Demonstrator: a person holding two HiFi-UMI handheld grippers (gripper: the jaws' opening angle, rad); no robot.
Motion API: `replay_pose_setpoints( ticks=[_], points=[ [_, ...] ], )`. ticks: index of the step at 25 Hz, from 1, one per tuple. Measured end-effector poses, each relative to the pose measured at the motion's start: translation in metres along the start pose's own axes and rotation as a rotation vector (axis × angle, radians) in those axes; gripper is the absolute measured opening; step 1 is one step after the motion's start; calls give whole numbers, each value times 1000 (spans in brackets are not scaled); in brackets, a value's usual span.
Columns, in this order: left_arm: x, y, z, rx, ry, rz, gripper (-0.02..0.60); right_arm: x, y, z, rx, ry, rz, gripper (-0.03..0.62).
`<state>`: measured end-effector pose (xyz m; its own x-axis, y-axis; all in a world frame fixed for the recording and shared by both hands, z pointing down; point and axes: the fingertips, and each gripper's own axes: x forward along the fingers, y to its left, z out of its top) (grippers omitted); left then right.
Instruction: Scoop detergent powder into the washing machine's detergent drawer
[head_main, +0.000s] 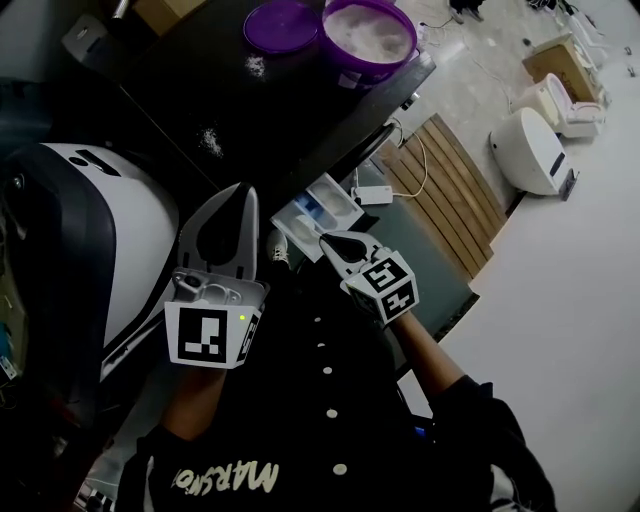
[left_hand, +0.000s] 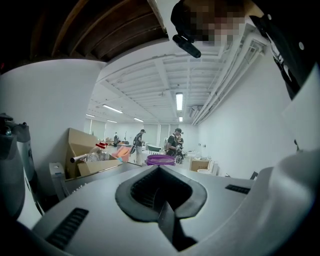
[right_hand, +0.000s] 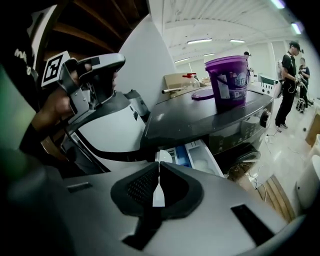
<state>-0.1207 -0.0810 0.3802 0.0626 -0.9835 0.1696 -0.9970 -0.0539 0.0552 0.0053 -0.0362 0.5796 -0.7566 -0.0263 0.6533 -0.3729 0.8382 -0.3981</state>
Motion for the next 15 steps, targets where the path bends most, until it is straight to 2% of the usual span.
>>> replay_pose_setpoints(
  ticks=[9, 15],
  points=[
    [11, 0, 25, 12, -58, -10, 14, -45, 1, 62, 81, -82, 47, 32],
    [24, -1, 43, 30, -89, -29, 14, -82, -15, 110, 94, -186, 32, 32]
  ],
)
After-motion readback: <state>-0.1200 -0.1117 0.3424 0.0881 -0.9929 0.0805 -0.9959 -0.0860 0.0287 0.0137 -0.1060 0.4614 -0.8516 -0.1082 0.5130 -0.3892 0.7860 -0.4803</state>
